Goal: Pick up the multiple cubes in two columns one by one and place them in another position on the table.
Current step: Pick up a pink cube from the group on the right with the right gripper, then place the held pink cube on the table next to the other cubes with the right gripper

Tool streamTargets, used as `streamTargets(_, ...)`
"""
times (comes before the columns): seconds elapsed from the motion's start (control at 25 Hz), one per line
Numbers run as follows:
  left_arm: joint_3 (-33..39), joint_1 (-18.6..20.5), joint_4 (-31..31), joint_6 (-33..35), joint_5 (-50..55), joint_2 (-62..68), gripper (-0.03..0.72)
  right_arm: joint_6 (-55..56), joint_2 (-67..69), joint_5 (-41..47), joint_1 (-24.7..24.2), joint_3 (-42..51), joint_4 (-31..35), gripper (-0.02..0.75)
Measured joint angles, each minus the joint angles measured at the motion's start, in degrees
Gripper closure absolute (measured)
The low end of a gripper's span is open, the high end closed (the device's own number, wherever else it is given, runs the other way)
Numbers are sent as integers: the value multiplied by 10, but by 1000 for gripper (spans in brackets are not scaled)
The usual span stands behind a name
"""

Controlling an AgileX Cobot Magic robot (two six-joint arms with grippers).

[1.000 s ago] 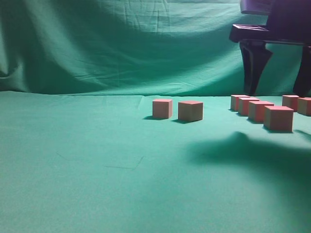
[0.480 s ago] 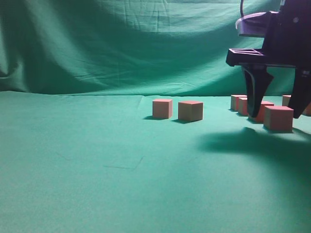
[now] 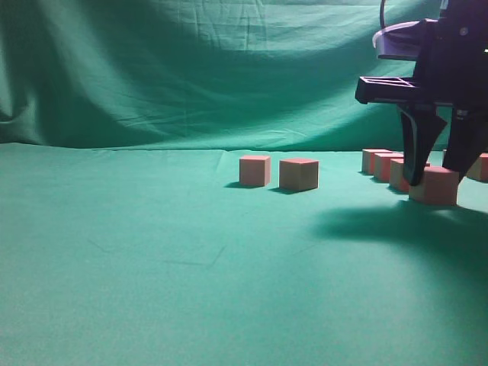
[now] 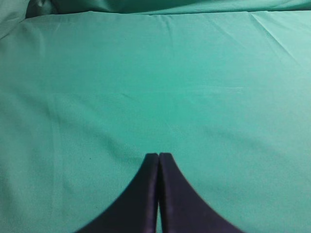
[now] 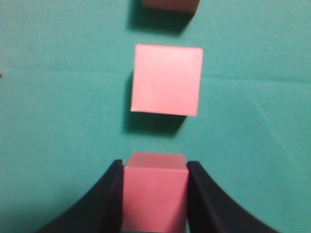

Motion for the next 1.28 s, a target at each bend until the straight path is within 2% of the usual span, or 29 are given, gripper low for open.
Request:
streamTargets(0.16, 0, 0, 0, 0, 0, 0, 688, 1, 0, 10, 0, -1, 0, 458)
streamTargets(0.32, 0, 0, 0, 0, 0, 0, 688, -37, -8, 79, 0, -21, 35, 458)
streamTargets(0.44, 0, 0, 0, 0, 0, 0, 688, -143, -37, 110, 0, -57, 104, 458)
streamTargets(0.64, 0, 0, 0, 0, 0, 0, 688, -367, -68, 142, 0, -134, 270, 458)
streamTargets(0.72, 0, 0, 0, 0, 0, 0, 688, -430, -66, 163, 7, -176, 306, 458)
streamTargets(0.84, 0, 0, 0, 0, 0, 0, 688, -474, -39, 199, 39, -258, 294, 458)
streamTargets(1.12, 0, 0, 0, 0, 0, 0, 688, -490, 93, 289, 150, -459, 151, 458)
streamTargets(1.28, 0, 0, 0, 0, 0, 0, 688, -492, 165, 308, 183, -523, 121, 458)
